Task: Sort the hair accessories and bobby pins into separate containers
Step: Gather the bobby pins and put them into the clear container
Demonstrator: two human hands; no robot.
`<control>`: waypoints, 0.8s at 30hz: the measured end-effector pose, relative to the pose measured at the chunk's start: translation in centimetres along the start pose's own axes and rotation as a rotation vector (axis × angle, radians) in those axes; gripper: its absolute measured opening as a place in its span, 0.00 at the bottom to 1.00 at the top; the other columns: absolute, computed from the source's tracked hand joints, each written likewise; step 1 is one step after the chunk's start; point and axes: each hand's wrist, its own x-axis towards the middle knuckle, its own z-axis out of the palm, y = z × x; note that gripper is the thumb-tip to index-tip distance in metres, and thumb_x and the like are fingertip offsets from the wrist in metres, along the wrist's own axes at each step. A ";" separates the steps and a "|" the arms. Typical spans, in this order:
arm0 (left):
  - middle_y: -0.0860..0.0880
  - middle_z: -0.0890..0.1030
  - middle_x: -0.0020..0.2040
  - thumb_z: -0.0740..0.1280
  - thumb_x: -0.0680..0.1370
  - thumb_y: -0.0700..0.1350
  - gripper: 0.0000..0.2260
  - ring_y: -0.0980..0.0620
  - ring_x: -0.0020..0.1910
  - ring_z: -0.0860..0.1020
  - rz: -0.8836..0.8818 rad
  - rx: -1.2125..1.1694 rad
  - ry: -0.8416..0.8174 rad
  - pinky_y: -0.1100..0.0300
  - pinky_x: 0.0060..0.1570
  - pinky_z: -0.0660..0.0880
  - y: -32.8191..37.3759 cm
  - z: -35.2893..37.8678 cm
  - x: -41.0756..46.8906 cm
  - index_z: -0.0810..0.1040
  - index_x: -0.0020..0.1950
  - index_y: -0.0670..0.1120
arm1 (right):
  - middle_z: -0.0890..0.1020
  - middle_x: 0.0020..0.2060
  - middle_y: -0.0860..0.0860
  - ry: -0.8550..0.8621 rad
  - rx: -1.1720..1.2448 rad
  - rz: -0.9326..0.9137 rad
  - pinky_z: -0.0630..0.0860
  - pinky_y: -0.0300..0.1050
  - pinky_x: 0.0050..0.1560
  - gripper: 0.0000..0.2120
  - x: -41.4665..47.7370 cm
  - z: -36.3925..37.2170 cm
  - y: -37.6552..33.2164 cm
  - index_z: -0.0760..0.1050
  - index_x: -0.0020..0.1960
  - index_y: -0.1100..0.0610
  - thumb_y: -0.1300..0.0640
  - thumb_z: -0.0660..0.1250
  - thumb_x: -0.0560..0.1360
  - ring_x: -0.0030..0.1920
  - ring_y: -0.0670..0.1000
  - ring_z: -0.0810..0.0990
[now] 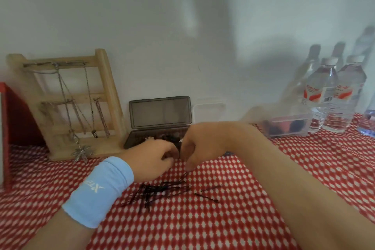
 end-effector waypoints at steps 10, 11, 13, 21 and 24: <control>0.57 0.73 0.55 0.69 0.77 0.56 0.18 0.58 0.51 0.73 -0.014 -0.014 -0.114 0.63 0.53 0.72 -0.6 2.6 -2.0 0.74 0.66 0.58 | 0.73 0.69 0.50 -0.285 -0.321 0.206 0.71 0.50 0.64 0.37 0.6 2.7 -2.3 0.67 0.74 0.50 0.52 0.79 0.70 0.68 0.55 0.73; 0.57 0.73 0.53 0.68 0.78 0.54 0.15 0.59 0.49 0.73 -0.006 -0.031 -0.100 0.65 0.50 0.71 -0.5 2.7 -2.0 0.75 0.65 0.58 | 0.75 0.67 0.50 -0.282 -0.332 0.222 0.72 0.50 0.65 0.35 0.5 2.8 -2.3 0.70 0.73 0.51 0.52 0.79 0.70 0.67 0.55 0.74; 0.58 0.75 0.55 0.67 0.78 0.55 0.15 0.59 0.51 0.74 -0.001 -0.062 -0.114 0.65 0.52 0.71 -0.6 2.3 -2.2 0.76 0.65 0.58 | 0.77 0.64 0.50 -0.252 -0.344 0.240 0.74 0.52 0.66 0.30 0.4 3.0 -2.4 0.74 0.69 0.52 0.52 0.79 0.70 0.64 0.55 0.76; 0.57 0.64 0.71 0.74 0.68 0.64 0.41 0.52 0.70 0.67 -0.163 0.198 -0.342 0.52 0.70 0.67 -2.7 -0.5 -5.7 0.60 0.77 0.59 | 0.82 0.56 0.49 -0.168 -0.296 0.170 0.78 0.49 0.61 0.16 0.9 3.7 -1.9 0.83 0.58 0.50 0.56 0.77 0.71 0.55 0.51 0.81; 0.56 0.68 0.64 0.73 0.73 0.58 0.31 0.54 0.62 0.71 -0.108 0.150 -0.260 0.60 0.62 0.70 -2.8 0.5 -5.8 0.67 0.73 0.58 | 0.80 0.49 0.43 -0.081 -0.185 0.079 0.76 0.40 0.56 0.12 1.4 3.8 -2.3 0.84 0.56 0.50 0.58 0.75 0.73 0.50 0.47 0.79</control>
